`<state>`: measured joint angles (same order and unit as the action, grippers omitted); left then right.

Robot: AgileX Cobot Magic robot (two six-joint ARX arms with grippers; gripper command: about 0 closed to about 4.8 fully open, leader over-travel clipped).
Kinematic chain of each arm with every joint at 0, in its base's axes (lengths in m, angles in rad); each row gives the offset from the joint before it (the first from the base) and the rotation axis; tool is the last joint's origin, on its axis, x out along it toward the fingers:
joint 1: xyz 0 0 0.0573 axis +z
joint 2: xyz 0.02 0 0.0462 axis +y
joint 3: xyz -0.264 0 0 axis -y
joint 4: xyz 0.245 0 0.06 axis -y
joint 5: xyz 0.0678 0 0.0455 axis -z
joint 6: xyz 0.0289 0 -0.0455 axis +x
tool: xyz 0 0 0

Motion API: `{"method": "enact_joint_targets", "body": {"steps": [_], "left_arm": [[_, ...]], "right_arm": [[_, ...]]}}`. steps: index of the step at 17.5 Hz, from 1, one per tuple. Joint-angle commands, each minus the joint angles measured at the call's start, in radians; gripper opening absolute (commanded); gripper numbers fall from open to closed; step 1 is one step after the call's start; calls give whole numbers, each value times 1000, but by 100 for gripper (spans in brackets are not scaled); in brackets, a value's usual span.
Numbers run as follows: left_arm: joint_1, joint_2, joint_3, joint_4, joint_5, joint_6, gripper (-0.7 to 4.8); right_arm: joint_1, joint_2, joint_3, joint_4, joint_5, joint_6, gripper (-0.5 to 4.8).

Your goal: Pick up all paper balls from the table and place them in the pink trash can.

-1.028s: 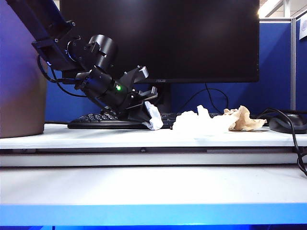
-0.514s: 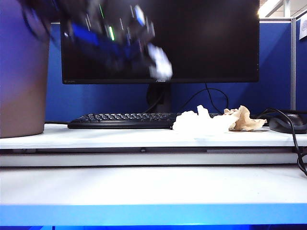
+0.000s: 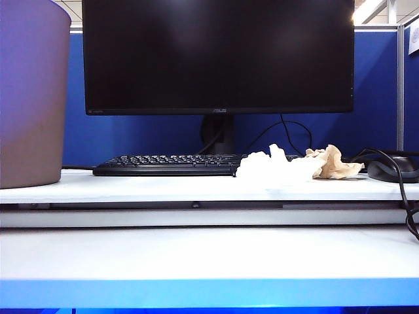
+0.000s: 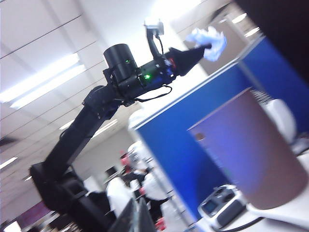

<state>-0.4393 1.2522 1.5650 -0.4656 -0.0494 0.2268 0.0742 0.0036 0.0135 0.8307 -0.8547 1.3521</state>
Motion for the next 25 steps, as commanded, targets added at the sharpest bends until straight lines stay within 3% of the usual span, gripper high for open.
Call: {"method": "enact_joint_targets", "body": {"steps": [1, 2, 4, 8, 9, 12, 15, 16, 17, 19, 20, 23, 24, 25], "left_arm": [[0, -98, 4, -187, -317, 126, -5], [0, -134, 4, -256, -419, 137, -6], [0, -149, 3, -311, -529, 145, -6], [2, -114, -11, -333, -599, 154, -5], [22, -93, -11, -325, -608, 154, 17], [85, -53, -11, -329, -594, 134, 178], [102, -41, -15, -319, -573, 146, 190], [102, -41, -15, -292, -571, 143, 223], [102, -41, -15, -276, -571, 142, 274], [102, -40, -15, -252, -579, 140, 442], [102, -40, -15, -244, -584, 140, 465], [102, -40, -15, -207, -546, 131, 468], [101, -41, -14, -188, -463, 120, 467], [100, -41, -12, -174, -311, 93, 466]], "right_arm": [[0, -2, 4, 58, -49, 63, -5], [0, -2, 4, 60, -88, 90, -5], [1, -2, 4, 63, -119, 114, -5], [0, -2, 4, 169, -140, 194, -5], [0, -2, 4, 193, -144, 201, -5], [0, -2, 4, 206, -144, 224, -5], [0, -2, 4, 220, -143, 223, -5], [0, -2, 4, 219, -142, 222, -5], [0, -2, 4, 219, -142, 222, -5], [0, -2, 4, 221, -142, 223, -5], [0, -2, 4, 222, -142, 223, -5], [0, -2, 4, 221, -142, 222, -5], [0, -2, 4, 221, -142, 222, -5], [0, -2, 4, 218, -138, 216, -5]]}}
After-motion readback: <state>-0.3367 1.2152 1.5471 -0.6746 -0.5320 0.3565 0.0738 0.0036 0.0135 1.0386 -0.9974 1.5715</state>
